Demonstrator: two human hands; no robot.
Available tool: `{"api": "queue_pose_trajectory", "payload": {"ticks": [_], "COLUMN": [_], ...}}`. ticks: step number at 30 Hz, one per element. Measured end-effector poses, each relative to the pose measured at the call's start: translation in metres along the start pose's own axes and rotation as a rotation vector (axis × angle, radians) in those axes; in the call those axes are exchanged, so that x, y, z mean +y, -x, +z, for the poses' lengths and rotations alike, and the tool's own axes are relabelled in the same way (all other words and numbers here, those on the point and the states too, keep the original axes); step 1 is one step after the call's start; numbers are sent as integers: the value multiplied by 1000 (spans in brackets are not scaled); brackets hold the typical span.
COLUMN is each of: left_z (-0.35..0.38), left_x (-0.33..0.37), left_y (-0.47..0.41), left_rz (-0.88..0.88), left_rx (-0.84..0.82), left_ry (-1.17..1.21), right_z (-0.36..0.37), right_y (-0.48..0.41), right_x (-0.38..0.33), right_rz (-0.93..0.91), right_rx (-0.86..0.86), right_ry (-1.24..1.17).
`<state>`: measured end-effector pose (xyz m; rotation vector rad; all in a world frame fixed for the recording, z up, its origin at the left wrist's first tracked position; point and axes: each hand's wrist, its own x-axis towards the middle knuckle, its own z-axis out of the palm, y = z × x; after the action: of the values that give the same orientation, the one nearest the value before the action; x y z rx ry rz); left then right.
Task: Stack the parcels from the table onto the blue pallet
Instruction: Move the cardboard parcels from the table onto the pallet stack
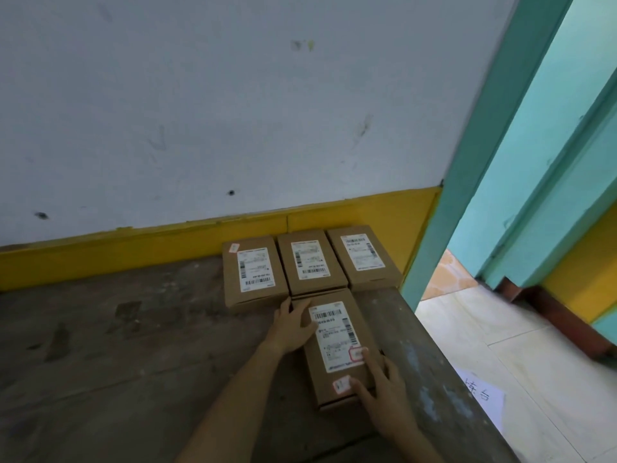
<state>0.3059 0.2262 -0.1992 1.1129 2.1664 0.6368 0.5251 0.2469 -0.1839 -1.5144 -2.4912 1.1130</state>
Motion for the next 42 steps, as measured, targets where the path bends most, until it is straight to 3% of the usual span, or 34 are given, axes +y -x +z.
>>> {"api": "queue_pose_trajectory", "payload": {"ticks": [9,15,26,31,36,42], "left_z": [3,-2,-40,-102,-174,-257], "left_x": [-4,16,9,-7,-33,-84], "left_y": [19,53,142,192,237,288], "left_rz": [21,36,-82,-158,-227,-249], "left_rx": [55,69,294,510,631,706], "left_ry": [171,137,174,220,171,81], "right_z": [0,4,10,14,33,80], "right_y": [12,24,66,76,90,105], "right_x": [4,-10,-36,-112,-209,-327], "right_rz": [-27,-73,-241,-389,-506,-517], "right_rx": [28,7,-96,-161,-208,-211], "right_ry": [-137,-234,-532,-633,-706,-747]}}
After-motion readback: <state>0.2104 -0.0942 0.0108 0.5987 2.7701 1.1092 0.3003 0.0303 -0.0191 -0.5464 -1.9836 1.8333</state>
